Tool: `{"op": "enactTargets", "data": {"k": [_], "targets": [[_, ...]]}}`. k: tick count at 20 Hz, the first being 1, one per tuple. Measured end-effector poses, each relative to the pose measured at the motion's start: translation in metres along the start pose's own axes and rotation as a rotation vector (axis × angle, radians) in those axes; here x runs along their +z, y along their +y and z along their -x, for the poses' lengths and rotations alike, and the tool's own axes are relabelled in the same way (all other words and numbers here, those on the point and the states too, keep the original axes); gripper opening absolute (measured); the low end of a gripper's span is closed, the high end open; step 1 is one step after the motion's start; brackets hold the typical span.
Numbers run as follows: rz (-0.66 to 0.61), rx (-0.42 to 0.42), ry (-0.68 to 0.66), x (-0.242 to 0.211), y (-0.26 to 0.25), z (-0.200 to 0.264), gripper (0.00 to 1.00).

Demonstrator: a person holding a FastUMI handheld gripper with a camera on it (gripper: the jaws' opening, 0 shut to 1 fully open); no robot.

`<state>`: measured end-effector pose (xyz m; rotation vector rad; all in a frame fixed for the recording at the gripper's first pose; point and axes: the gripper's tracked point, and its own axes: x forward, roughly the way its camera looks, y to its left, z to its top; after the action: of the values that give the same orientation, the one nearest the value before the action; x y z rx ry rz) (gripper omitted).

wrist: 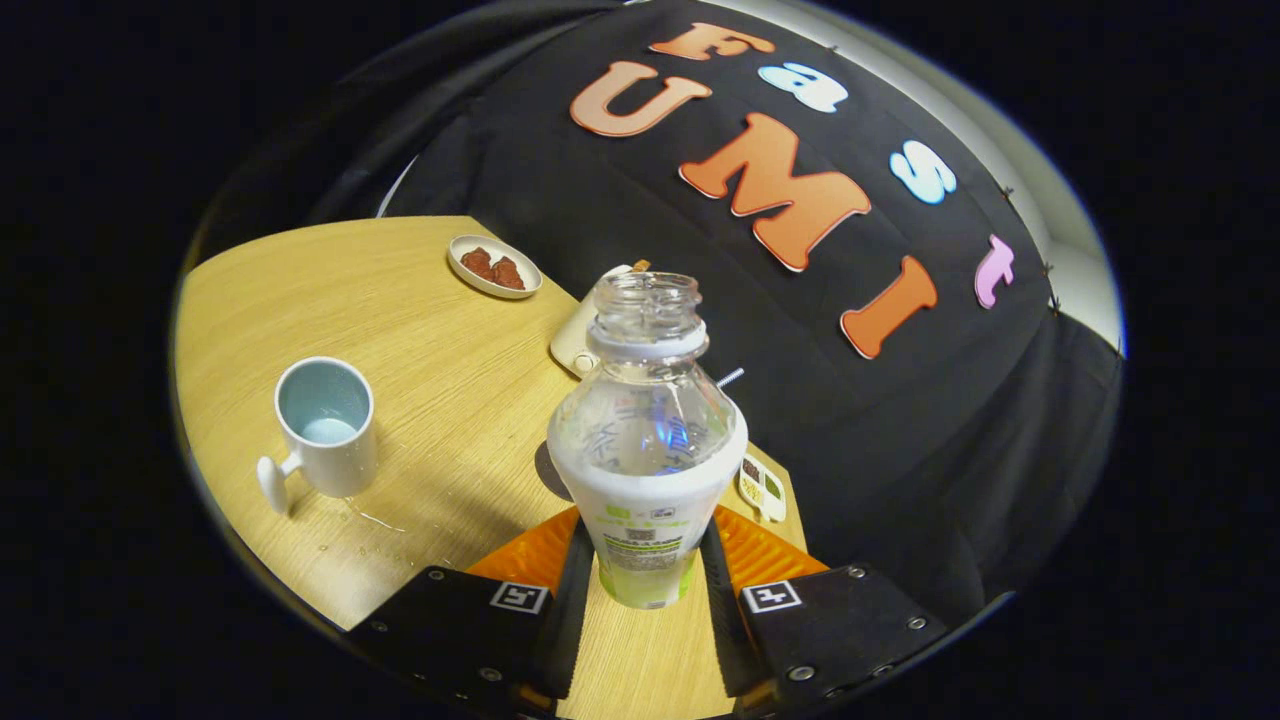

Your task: Take the bottle from table, then pour the juice into the cup, finally place the bottle on the coaster

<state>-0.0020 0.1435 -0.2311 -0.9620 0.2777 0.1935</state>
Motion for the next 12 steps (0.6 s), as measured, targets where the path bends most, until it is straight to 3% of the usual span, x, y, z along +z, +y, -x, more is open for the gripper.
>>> {"op": "enactTargets", "data": {"k": [12], "targets": [[0.433,-0.071,-0.072,0.033,0.041,-0.017,0.56]]}}
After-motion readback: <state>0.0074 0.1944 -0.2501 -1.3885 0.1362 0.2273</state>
